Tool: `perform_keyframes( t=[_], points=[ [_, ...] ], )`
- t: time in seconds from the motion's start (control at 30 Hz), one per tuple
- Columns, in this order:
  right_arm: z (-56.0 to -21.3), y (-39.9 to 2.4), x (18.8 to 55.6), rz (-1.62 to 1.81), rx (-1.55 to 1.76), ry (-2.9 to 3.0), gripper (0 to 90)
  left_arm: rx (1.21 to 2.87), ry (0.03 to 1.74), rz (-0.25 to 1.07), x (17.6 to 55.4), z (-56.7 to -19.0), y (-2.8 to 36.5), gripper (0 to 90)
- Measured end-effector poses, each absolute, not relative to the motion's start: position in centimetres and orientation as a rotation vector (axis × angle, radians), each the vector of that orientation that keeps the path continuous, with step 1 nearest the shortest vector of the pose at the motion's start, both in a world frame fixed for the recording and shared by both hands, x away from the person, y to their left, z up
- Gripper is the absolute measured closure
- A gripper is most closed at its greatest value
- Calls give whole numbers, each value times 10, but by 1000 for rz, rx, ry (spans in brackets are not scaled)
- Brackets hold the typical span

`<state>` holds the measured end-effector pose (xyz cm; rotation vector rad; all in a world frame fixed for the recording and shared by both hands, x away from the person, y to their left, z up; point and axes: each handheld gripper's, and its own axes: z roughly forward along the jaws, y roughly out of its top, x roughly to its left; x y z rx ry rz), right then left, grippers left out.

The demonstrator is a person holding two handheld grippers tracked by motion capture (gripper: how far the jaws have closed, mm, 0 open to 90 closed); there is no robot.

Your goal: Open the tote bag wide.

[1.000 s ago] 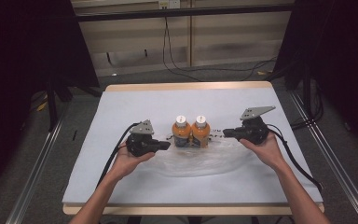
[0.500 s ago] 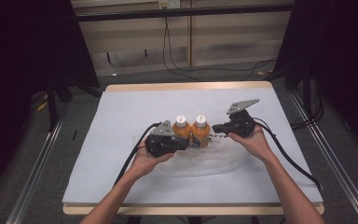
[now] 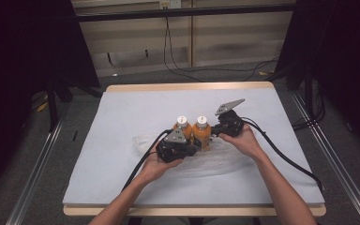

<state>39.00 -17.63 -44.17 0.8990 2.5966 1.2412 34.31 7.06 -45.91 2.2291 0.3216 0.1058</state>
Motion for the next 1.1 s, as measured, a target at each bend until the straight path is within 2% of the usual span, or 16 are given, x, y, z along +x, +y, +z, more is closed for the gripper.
perform_keyframes(
  t=[0.37, 0.53, 0.73, 0.83, 1.1],
  points=[
    [-470, -172, 398, 1173, 977, 2652, 900, 2307, 304, 89, 337, -474, 68, 900],
    [-480, -169, 402, 1131, 1011, 2674, 900, 2317, 306, 39, 333, -482, 68, 900],
    [-482, -168, 408, 1132, 1047, 2664, 900, 2338, 289, 25, 330, -481, 69, 900],
    [-481, -164, 410, 1113, 1050, 2652, 900, 2315, 271, -26, 328, -483, 72, 900],
    [-483, -161, 417, 1130, 1074, 2628, 900, 2303, 252, 2, 323, -484, 71, 900]
  ],
)
